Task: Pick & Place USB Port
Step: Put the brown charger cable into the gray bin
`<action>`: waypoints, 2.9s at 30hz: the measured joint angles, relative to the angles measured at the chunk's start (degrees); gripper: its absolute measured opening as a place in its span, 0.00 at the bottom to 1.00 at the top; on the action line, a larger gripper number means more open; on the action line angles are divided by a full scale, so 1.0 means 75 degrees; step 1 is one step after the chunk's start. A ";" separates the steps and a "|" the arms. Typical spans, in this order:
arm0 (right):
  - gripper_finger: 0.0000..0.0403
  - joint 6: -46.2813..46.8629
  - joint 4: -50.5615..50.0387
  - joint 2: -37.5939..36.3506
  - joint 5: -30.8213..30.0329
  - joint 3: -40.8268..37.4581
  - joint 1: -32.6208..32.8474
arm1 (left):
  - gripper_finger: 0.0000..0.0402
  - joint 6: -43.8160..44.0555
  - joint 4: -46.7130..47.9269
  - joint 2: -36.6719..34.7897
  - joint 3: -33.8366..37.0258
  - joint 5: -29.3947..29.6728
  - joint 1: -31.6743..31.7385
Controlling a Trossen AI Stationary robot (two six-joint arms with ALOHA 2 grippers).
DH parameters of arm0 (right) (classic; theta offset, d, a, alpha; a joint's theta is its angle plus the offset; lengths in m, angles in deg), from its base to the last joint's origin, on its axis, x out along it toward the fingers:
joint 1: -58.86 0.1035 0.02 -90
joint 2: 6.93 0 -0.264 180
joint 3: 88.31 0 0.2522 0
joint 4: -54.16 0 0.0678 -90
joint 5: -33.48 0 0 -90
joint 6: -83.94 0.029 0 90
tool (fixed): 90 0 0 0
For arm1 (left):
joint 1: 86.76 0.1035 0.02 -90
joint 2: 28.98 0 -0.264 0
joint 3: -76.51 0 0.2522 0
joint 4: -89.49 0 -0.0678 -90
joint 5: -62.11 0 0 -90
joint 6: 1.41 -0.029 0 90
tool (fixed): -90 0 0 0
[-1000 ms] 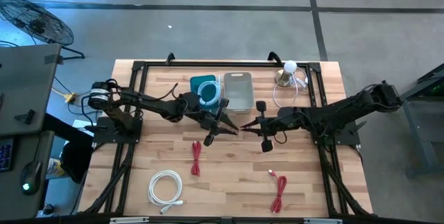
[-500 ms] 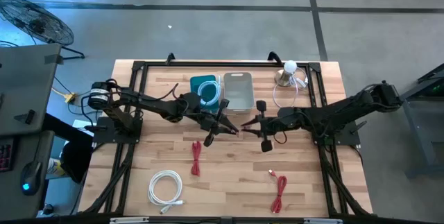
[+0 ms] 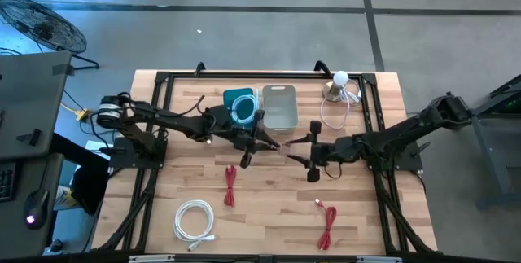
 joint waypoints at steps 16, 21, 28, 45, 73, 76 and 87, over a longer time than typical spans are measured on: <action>0.48 0.0716 -0.1061 -0.0312 -0.0468 0.0000 0.0715 | 0.06 -0.0828 0.1830 -0.1978 0.0017 0.2496 -0.0219; 0.48 0.0716 -0.1023 -0.0309 -0.0469 0.0000 0.0694 | 0.06 -0.0702 0.1552 -0.2066 0.0020 0.3594 -0.0558; 0.48 0.0107 -0.0417 -0.0291 -0.0727 -0.0003 0.0726 | 0.06 -0.0004 0.1239 -0.2067 0.0017 0.4522 -0.0667; 0.40 -0.3502 0.2962 0.1228 -0.1740 -0.0006 0.0362 | 0.06 0.0481 0.1095 -0.2064 0.0017 0.4554 -0.0659; 0.42 -0.4534 0.3672 0.3173 -0.1788 0.2031 -0.1028 | 0.06 0.0537 0.1224 -0.2061 0.0017 0.4309 -0.0656; 0.43 -0.4649 0.3673 0.3266 -0.2213 0.2090 -0.0936 | 0.06 0.0540 0.1335 -0.2061 0.0017 0.4311 -0.0656; 0.43 -0.5299 0.3934 0.3246 -0.3260 0.2087 -0.0434 | 0.06 0.0594 0.1436 -0.2058 0.0015 0.4311 -0.0656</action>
